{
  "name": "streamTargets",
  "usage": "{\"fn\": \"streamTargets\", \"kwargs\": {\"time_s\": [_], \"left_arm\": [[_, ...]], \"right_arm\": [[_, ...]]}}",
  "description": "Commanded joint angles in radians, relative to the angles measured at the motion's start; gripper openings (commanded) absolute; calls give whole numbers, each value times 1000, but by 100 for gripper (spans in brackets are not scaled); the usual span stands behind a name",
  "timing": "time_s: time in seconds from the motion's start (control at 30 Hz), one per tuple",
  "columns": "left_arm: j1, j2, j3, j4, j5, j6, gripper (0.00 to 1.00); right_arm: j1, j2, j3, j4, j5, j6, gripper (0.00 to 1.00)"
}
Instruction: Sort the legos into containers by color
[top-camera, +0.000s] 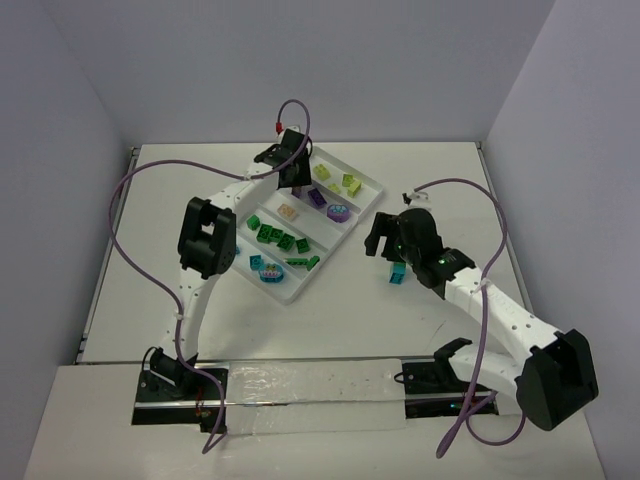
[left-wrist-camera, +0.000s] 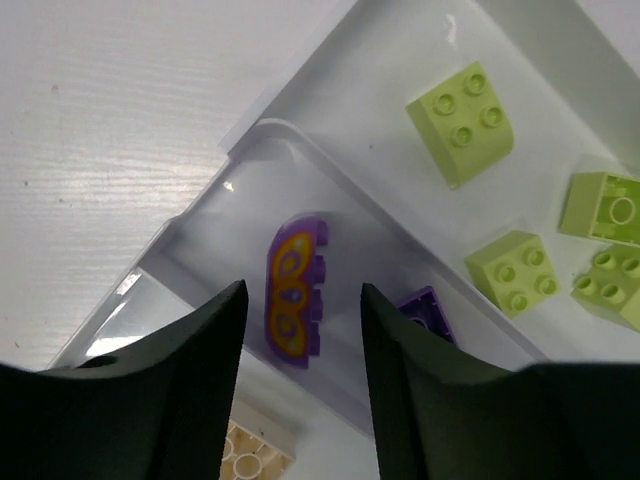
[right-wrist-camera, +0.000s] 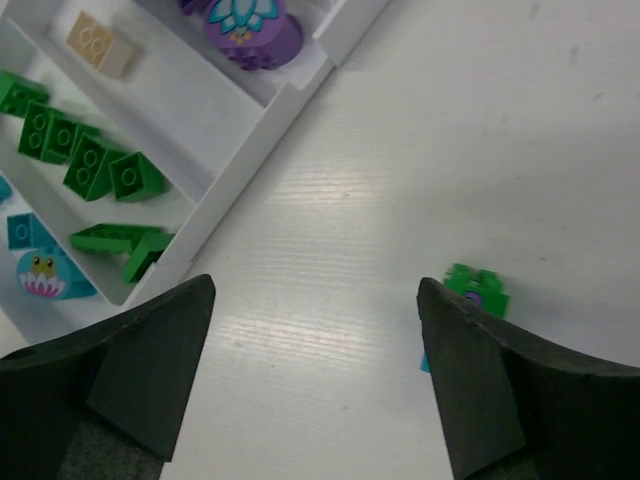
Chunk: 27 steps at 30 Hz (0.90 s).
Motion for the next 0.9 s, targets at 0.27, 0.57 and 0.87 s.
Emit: {"fn": "streamTargets", "kwargs": {"time_s": [0.27, 0.57, 0.87], "left_arm": [[-23, -137, -62, 71, 26, -4, 72], [-76, -391, -285, 125, 74, -48, 72], [-105, -510, -438, 180, 96, -91, 71]], "right_arm": [[-28, -100, -71, -166, 195, 82, 95], [-32, -27, -71, -183, 216, 128, 94], [-39, 65, -92, -115, 181, 139, 72]]}}
